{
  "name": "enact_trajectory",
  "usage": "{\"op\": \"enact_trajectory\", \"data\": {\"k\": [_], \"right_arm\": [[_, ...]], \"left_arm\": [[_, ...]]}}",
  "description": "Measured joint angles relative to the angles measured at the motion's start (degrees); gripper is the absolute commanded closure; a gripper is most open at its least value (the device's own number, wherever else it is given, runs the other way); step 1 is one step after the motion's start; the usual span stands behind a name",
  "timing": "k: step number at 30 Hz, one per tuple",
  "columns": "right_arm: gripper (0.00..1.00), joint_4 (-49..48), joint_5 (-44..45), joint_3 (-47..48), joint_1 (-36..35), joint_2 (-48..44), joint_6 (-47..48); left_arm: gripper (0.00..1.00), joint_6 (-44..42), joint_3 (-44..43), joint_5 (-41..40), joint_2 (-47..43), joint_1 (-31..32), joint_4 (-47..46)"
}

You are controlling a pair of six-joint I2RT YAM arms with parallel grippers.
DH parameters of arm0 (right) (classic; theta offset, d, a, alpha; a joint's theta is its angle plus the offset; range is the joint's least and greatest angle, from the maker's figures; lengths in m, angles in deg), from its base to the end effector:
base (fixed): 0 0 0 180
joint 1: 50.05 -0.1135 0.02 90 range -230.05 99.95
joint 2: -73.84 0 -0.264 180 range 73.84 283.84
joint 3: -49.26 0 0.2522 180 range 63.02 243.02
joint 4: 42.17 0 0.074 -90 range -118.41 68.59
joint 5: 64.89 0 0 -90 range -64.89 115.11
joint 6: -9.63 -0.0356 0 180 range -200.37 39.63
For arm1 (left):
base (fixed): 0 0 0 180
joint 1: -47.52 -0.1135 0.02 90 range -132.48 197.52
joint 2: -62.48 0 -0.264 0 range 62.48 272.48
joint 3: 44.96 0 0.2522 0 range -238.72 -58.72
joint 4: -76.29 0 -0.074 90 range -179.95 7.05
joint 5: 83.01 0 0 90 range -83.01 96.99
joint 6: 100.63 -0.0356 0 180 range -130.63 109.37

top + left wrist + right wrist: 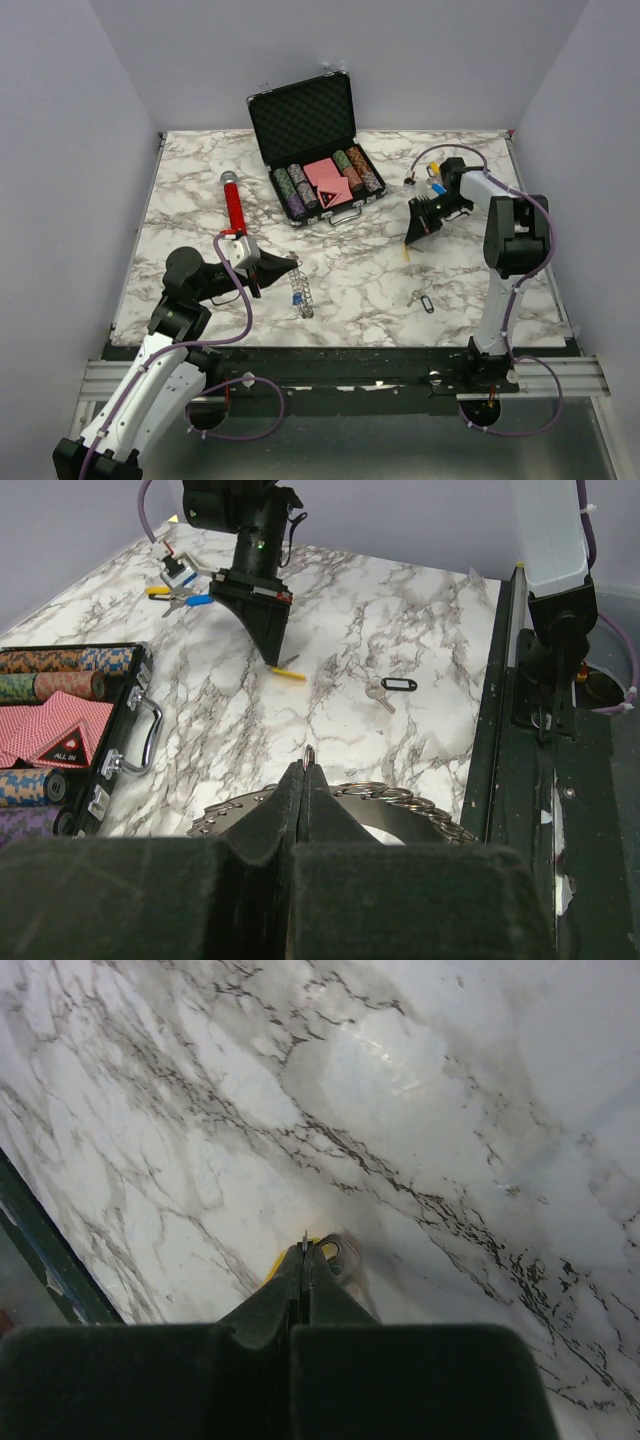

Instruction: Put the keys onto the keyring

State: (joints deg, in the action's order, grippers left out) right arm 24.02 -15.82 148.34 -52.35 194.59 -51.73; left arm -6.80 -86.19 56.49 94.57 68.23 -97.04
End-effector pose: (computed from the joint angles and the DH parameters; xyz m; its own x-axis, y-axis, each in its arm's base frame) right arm 0.3919 0.0391 0.1464 -0.8501 -0.3966 -0.3466 -0.5266 0.6425 0.5567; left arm 0.1236 -0.0757 0.2980 -0.0226 -0.0378 -0.9990 0.9409 0.3370 -0.0340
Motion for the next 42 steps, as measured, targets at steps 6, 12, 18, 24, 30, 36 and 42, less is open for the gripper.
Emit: {"op": "enact_trajectory", "data": {"k": [6,12,18,24,30,36,42], "right_arm": [[0.99,2.8,-5.1,0.0,0.0,-7.6,7.1],[0.99,11.4,-14.6,7.3,-0.3,-17.2,24.1],[1.0,20.1,-22.8,16.6,-2.4,-22.3,43.6],[0.99,22.2,-24.5,18.8,-11.0,-25.9,51.8],[0.99,23.2,-25.7,17.4,-19.1,-29.2,54.1],[0.99,23.8,-25.1,17.2,-25.3,-29.6,53.3],[0.99,24.0,-21.0,18.5,-30.5,-27.7,50.5]], "left_arm": [[1.0,0.5,0.6,0.1,-0.1,0.0,-2.4],[1.0,2.9,1.7,0.9,0.7,0.0,-10.4],[1.0,2.8,-3.6,1.6,5.8,1.9,-14.8],[1.0,0.8,-6.6,1.2,9.7,5.5,-19.2],[1.0,-2.3,-4.3,-0.3,11.2,8.0,-24.9],[1.0,-5.6,1.9,-1.1,12.1,9.9,-30.4],[1.0,-8.7,2.8,-3.5,12.7,10.6,-31.2]]}}
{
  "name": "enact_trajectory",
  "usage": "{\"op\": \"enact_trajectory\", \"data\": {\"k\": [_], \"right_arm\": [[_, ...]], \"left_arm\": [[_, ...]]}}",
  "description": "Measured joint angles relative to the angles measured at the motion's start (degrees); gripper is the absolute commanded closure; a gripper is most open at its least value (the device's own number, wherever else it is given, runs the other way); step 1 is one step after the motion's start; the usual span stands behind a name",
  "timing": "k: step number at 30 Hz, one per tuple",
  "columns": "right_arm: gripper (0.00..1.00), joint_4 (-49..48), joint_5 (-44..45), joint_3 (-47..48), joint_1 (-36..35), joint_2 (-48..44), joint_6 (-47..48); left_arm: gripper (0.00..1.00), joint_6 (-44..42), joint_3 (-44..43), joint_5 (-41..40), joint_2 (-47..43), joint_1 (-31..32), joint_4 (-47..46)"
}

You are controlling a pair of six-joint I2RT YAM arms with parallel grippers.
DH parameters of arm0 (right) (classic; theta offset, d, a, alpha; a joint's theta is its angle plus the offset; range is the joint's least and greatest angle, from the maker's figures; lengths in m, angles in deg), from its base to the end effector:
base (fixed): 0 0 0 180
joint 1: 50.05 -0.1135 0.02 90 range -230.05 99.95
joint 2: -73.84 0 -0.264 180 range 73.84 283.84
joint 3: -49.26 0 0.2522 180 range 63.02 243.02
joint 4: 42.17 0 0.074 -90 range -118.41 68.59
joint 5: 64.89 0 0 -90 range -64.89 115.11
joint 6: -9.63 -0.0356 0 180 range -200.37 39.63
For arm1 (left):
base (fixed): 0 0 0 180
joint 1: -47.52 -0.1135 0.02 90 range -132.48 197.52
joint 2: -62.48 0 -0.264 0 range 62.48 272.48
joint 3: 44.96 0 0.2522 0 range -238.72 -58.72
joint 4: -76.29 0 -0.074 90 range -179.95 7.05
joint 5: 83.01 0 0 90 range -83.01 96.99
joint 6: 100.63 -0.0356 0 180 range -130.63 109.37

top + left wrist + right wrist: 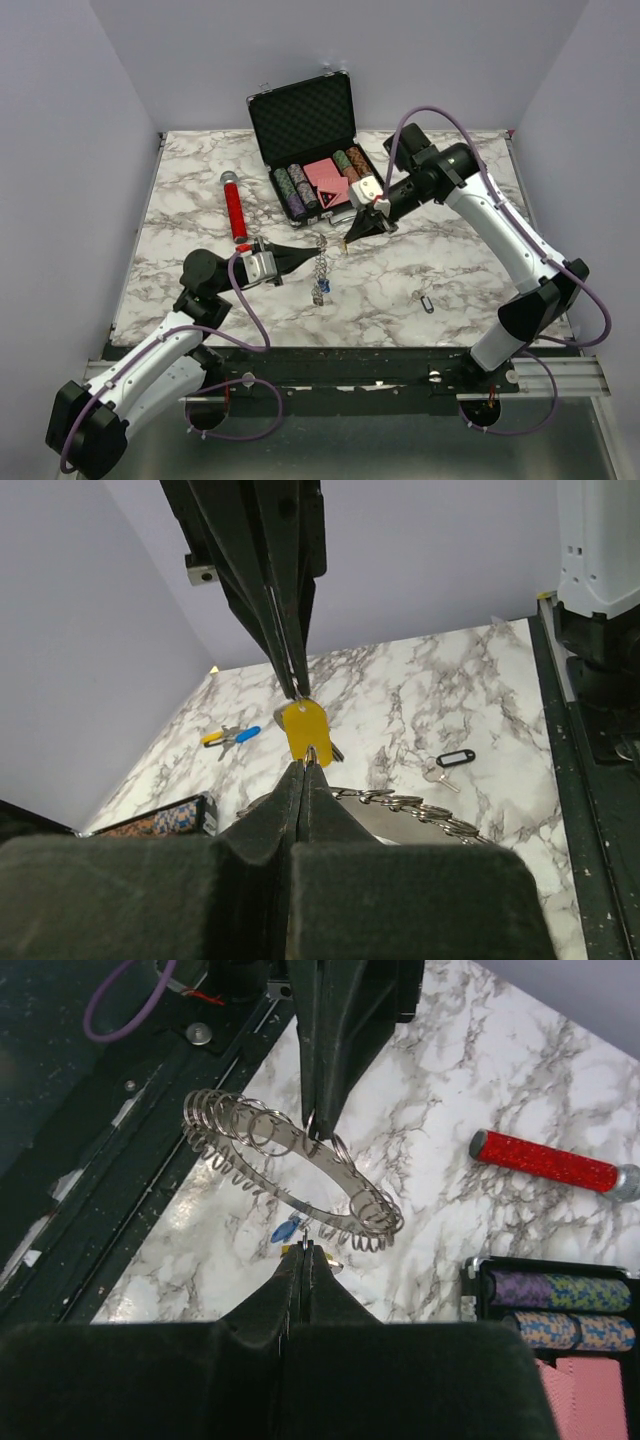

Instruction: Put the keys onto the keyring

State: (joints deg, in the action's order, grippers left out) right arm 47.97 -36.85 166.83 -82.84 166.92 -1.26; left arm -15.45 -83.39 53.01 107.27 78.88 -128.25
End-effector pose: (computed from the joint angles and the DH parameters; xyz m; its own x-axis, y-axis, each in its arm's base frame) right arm 0.2361 0.1895 0.3990 0.4057 -0.2877 -0.8675 -0.8580 -0.4471 -0.2530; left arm 0.1379 -0.1140 0.3024 0.3449 -0.1419 -0.9279 0.9194 0.2500 0.3035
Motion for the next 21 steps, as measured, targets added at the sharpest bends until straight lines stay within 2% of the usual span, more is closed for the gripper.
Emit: {"op": "enact_trajectory", "data": {"k": [12,21], "right_arm": [[0.99,-0.2,3.6,3.0,-4.3,2.9,-9.9],[0.99,-2.5,6.3,3.1,-5.1,2.9,-14.4]], "left_arm": [[1.0,-0.9,1.8,-5.1,1.8,1.8,-2.9],[1.0,3.6,2.1,-6.9,2.2,1.8,-5.5]]}}
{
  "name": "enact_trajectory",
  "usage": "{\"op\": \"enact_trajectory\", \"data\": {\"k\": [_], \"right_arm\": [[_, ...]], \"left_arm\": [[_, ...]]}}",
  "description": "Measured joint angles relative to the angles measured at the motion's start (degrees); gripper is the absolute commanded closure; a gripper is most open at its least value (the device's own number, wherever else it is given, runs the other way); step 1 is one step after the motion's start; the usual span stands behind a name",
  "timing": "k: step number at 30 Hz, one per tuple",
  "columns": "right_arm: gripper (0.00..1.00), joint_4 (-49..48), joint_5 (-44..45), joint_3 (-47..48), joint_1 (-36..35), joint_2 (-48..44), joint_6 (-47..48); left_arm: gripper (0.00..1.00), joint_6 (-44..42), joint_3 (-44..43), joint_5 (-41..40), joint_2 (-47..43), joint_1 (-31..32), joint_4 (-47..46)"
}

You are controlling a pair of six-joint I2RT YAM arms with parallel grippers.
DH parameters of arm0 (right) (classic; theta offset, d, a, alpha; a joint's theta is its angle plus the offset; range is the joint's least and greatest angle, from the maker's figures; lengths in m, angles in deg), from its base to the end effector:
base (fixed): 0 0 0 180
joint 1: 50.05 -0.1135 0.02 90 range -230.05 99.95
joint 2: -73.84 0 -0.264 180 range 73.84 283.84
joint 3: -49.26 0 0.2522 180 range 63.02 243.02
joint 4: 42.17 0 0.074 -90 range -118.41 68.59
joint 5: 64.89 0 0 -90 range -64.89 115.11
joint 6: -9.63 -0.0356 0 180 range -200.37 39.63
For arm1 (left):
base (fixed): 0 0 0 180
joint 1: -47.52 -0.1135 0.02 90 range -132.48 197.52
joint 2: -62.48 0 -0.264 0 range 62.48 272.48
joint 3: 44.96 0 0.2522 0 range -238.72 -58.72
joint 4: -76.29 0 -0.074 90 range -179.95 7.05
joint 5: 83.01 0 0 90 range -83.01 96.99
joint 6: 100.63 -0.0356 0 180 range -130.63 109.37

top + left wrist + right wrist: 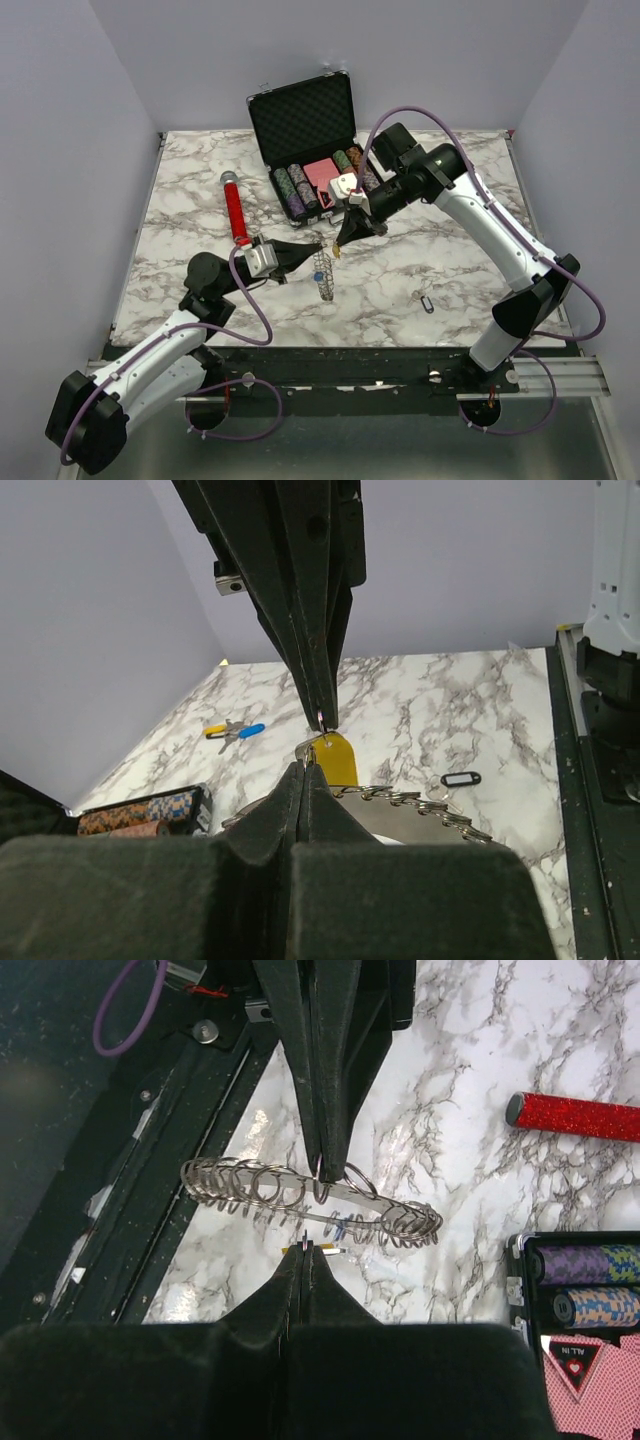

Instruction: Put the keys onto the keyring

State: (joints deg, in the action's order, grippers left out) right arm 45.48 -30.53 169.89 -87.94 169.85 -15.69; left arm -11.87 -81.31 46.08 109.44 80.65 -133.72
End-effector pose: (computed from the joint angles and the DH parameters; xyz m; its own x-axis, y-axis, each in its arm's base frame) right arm 0.2342 0.2195 0.3973 0.2796 -0.4289 -0.8590 -0.9104 -0.4026 -0.0953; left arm 0.1415 -0.1191 0.2938 0.2981 -0.1745 -0.9385 0.9160 0.3288 0.2298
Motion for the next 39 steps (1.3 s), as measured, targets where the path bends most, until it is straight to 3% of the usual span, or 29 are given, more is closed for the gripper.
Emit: {"op": "enact_trajectory", "data": {"k": [12,39], "right_arm": [[0.99,-3.1,2.4,0.7,-0.5,0.0,-3.8],[0.99,-3.6,2.4,1.8,-1.5,0.9,-5.1]], "left_arm": [[1.0,7.0,0.0,-0.4,1.2,0.0,-3.3],[1.0,8.7,0.0,-3.3,1.5,0.0,-3.8]]}}
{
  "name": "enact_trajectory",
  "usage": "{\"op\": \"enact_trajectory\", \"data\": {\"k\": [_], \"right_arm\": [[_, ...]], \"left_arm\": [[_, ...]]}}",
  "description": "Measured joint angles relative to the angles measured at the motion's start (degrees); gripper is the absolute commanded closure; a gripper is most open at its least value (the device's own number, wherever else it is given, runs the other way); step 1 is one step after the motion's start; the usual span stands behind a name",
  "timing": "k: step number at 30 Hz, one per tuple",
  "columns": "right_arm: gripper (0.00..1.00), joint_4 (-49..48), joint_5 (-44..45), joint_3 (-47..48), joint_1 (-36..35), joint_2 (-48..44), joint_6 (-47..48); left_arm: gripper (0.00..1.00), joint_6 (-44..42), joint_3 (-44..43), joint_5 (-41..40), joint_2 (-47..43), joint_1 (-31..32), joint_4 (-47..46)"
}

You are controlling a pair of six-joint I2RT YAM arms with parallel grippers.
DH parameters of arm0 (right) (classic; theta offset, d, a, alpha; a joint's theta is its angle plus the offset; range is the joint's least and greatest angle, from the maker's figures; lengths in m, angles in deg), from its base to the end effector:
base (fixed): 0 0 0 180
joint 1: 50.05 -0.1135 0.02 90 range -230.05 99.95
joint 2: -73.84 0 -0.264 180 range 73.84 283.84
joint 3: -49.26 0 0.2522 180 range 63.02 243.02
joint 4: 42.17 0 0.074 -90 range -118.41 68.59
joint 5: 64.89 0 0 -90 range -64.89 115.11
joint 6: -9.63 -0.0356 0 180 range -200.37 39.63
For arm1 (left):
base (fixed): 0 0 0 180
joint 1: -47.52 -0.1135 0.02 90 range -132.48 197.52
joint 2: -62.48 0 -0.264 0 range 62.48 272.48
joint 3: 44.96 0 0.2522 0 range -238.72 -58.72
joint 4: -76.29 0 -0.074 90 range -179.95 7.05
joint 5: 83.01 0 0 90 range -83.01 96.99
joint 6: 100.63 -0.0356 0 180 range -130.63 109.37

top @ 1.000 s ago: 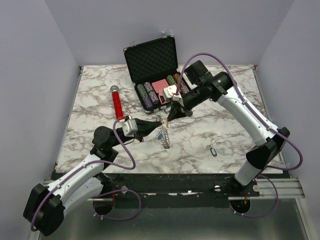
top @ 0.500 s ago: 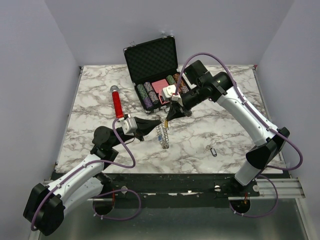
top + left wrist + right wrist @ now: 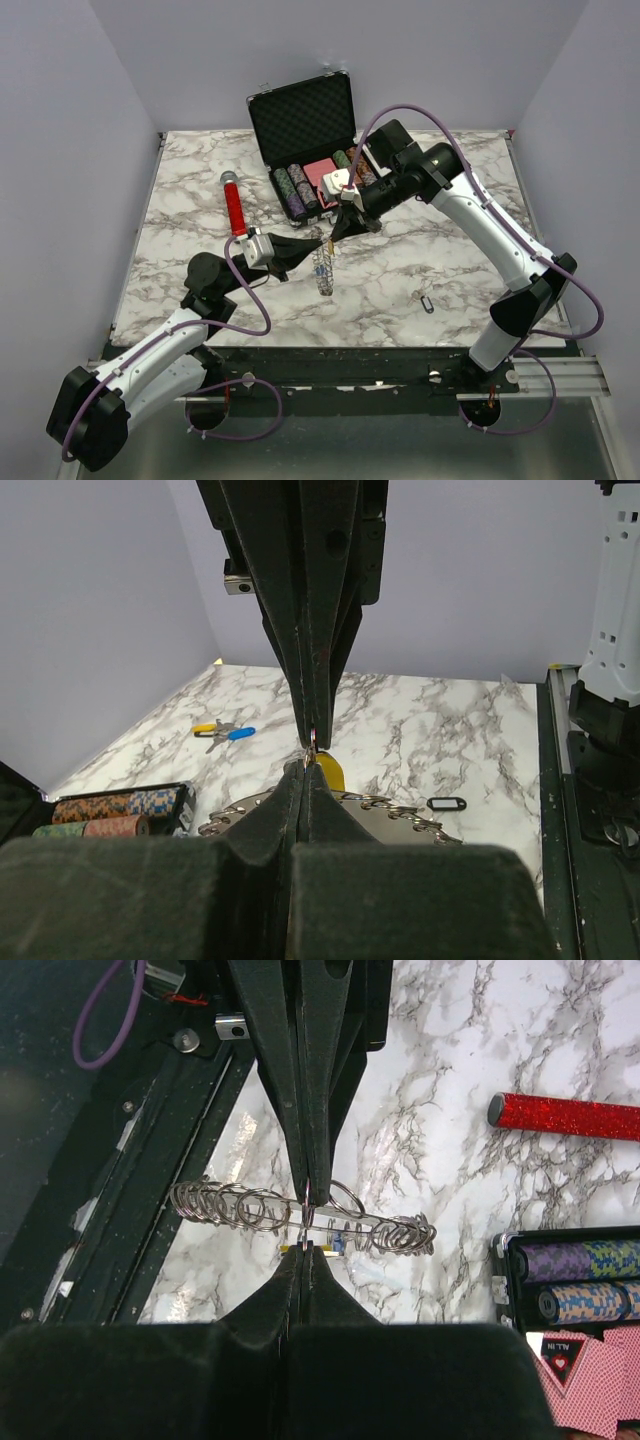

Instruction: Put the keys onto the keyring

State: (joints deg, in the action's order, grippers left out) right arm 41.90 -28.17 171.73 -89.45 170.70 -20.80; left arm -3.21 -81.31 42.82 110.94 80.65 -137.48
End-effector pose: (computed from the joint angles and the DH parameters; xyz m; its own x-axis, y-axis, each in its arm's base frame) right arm 0.2360 0.2307 0.4034 0.2730 -0.4429 -0.8540 -0.9242 -0.3672 -0.1050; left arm 0.1453 -0.1197 0.2962 0.1904 -0.2493 -0.9495 0.9311 0.3524 0.0942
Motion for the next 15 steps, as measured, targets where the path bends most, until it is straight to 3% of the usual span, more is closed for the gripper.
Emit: {"op": "enact_trajectory", "data": {"k": [15], "right_arm": [[0.99,-1.1,0.0,0.0,0.0,0.0,-2.7]], "left_arm": [[1.0,0.3,0.0,-0.5,0.3,0.0,0.0]]}}
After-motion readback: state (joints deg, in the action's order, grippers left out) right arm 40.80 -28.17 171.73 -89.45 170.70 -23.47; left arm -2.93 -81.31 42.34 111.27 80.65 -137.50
